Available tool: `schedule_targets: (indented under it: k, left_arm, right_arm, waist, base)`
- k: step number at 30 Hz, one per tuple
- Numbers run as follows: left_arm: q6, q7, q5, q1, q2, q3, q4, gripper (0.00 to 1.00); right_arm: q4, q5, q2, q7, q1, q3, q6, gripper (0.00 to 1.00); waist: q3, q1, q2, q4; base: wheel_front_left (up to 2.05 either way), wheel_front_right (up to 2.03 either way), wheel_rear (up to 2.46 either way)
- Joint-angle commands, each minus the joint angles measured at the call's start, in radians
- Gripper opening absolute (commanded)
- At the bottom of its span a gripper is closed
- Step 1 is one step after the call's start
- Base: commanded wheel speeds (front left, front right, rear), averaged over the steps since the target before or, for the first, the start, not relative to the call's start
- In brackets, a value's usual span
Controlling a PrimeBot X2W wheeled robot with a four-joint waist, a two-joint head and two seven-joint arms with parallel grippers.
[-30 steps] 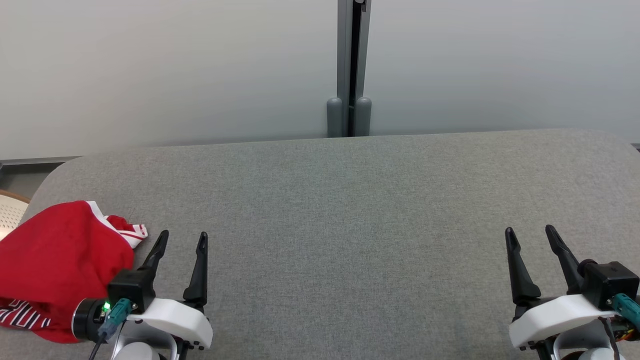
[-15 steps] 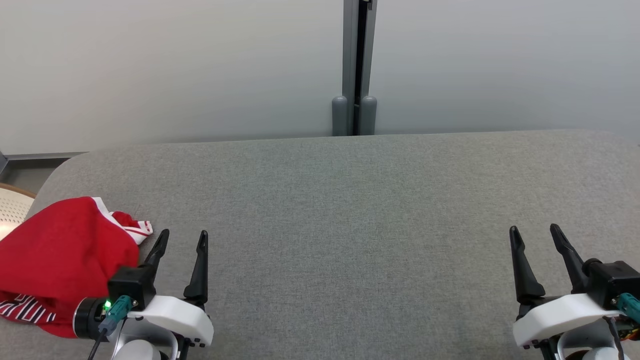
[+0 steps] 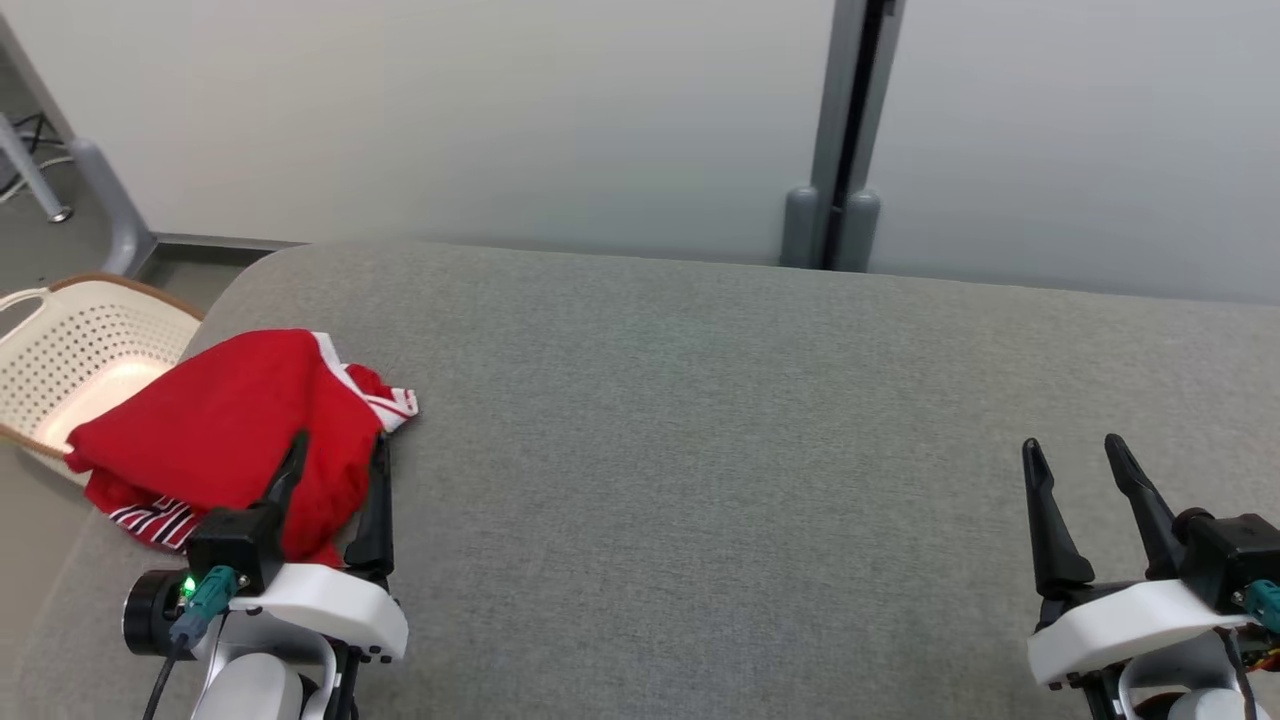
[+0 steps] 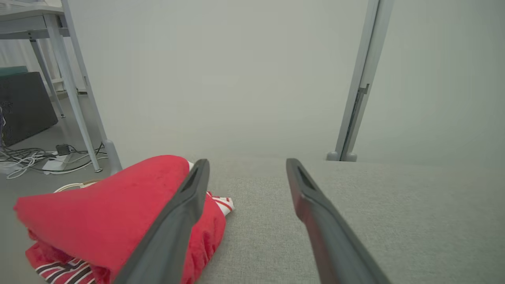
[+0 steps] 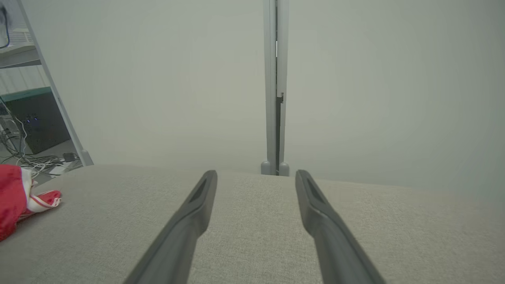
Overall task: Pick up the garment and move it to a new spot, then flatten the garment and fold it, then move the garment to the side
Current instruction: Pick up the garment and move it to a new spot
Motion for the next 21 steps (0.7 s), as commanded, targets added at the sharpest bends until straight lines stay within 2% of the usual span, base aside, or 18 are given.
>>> schedule_targets:
  k: [1, 12, 21]
  left_arm:
    - [0.005, -0.006, -0.006, -0.014, 0.007, 0.004, -0.001, 1.00]
    - [0.013, -0.011, -0.027, -0.005, 0.030, 0.033, 0.003, 1.00]
    - [0.015, -0.014, -0.038, 0.008, 0.035, 0.039, 0.001, 1.00]
  right_arm:
    - [-0.003, 0.009, 0.000, 0.005, -0.001, 0.004, 0.000, 1.00]
    - [0.000, 0.008, 0.007, 0.007, -0.017, 0.028, 0.000, 1.00]
    - [0.010, 0.012, 0.008, 0.010, -0.016, 0.036, 0.000, 1.00]
  waist:
    - [0.006, 0.0000, 0.0000, 0.055]
    - [0.008, 0.0000, 0.0000, 0.224]
    - [0.006, 0.0000, 0.0000, 0.269]
  base:
    - [0.00, 0.00, 0.00]
    - [0.00, 0.00, 0.00]
    - [0.00, 0.00, 0.00]
